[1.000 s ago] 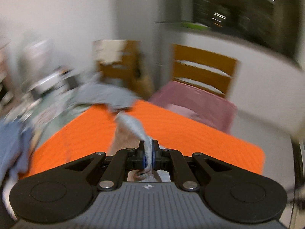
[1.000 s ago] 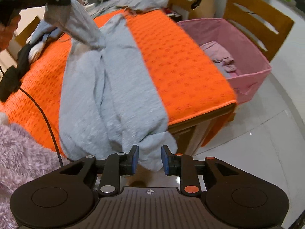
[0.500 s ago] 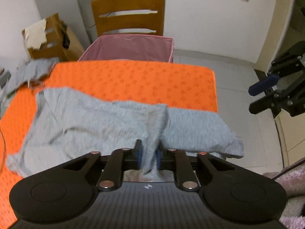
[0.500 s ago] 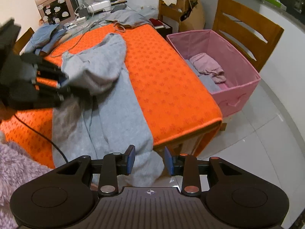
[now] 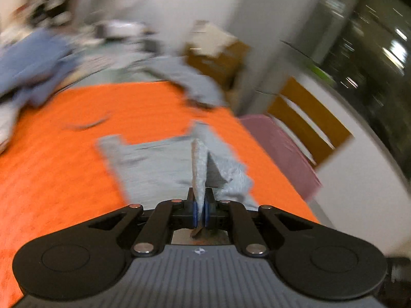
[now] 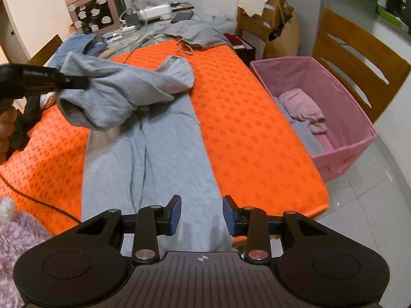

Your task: Fold clothes

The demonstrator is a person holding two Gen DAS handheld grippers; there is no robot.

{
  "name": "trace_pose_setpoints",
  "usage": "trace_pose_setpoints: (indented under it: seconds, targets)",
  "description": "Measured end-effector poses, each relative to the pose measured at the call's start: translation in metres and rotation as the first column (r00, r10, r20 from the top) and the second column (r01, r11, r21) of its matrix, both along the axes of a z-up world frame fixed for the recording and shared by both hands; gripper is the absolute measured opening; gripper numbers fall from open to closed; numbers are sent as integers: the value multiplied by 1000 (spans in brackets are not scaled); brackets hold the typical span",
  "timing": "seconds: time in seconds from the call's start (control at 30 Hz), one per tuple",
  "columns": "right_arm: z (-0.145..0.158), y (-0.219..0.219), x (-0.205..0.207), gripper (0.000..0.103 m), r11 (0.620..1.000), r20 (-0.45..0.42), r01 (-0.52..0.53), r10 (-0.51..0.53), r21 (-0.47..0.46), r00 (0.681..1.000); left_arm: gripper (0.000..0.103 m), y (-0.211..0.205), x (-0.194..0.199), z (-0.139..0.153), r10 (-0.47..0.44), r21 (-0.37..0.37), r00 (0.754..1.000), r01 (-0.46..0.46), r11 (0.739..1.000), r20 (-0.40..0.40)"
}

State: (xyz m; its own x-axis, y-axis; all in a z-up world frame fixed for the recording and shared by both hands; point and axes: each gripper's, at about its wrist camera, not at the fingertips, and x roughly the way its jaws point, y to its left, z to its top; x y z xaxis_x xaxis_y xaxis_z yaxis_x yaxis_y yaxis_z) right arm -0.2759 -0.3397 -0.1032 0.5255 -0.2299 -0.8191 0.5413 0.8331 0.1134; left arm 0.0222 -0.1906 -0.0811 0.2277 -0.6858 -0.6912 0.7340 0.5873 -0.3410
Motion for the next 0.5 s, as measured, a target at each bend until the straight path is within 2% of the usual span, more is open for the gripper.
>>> trace_pose_setpoints:
  seconds: [0.17,0.3,0.4,0.5]
  targets:
    - [6,-4,33,38,997,28,-73,74,-9,997,6,41,29,-18,161,63,985,-157,986,-65]
    - [12,-11,72,38,988,65,-154,154,-12,986,6,69,48,-37,294,101,938,-279,955,-187]
    - [11,-17,104,38,979,90,-206,205,-3,975,6,81,53,-44,327,117,917,-308,944,-227]
    - [8,-23,139,38,966,94,-257,256,-3,962,7,84,51,-50,316,136,920,-291,947,-233]
